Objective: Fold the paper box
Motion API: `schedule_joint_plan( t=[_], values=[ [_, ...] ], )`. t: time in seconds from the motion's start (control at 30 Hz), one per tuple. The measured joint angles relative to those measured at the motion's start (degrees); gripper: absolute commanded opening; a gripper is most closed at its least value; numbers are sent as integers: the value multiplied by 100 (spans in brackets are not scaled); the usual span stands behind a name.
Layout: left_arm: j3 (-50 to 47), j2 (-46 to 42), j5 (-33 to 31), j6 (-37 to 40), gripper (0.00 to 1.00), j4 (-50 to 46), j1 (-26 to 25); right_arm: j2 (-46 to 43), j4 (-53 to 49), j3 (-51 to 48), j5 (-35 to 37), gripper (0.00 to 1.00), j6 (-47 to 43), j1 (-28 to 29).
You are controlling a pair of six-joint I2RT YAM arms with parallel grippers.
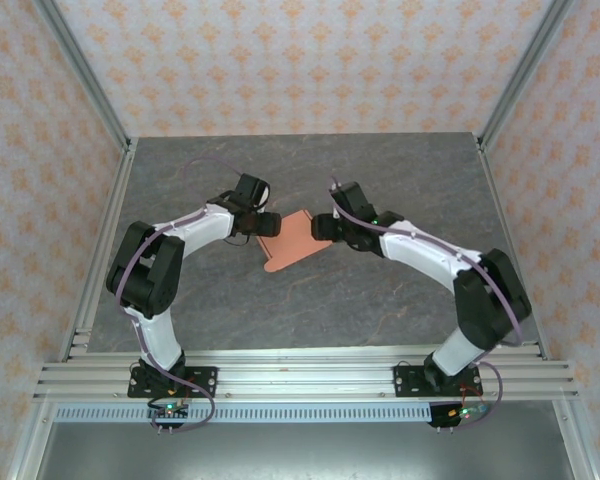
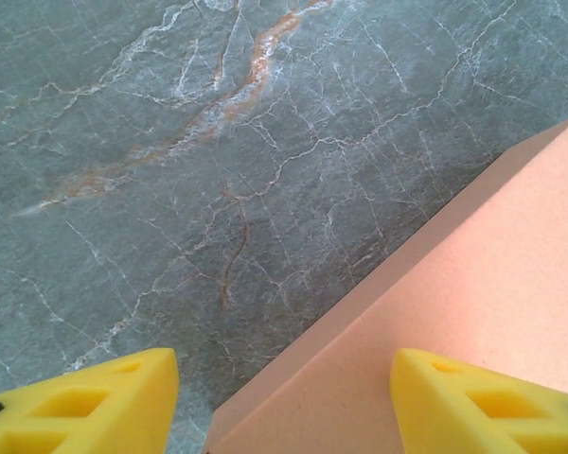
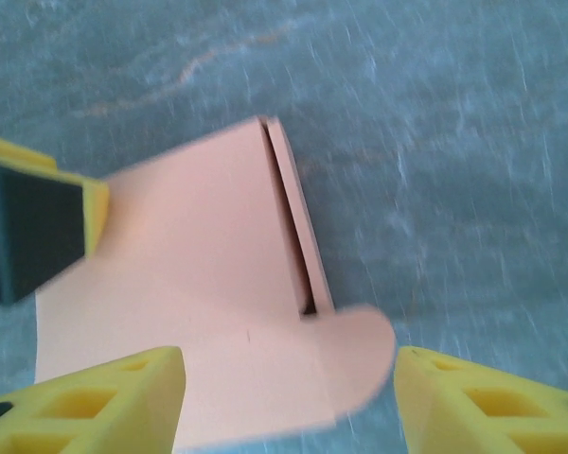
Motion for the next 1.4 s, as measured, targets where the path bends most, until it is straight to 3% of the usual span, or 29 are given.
schedule_joint_plan(
  t=[0.23,0.4,0.67,0.97,1.4],
  values=[
    [-269,-105,39,-205,60,343,-2,-304,981,-1510,-901,62,1287,-2],
    [-415,-199,55,-367,59,428,-52,101,2197,-1766,-1469,61,2024,-4],
    [-608,-343,144,-608,57,483,-114,804,3783,-1926,-1884,42,2841,-162],
    [-863,-538,498,-734,56,481,-127,951,4398,-2015,-2181,27,3025,-518],
    [-896,-586,896,-719,64,310,-125,1327,4413,-1663,-2828,25,2747,-1016]
  ],
)
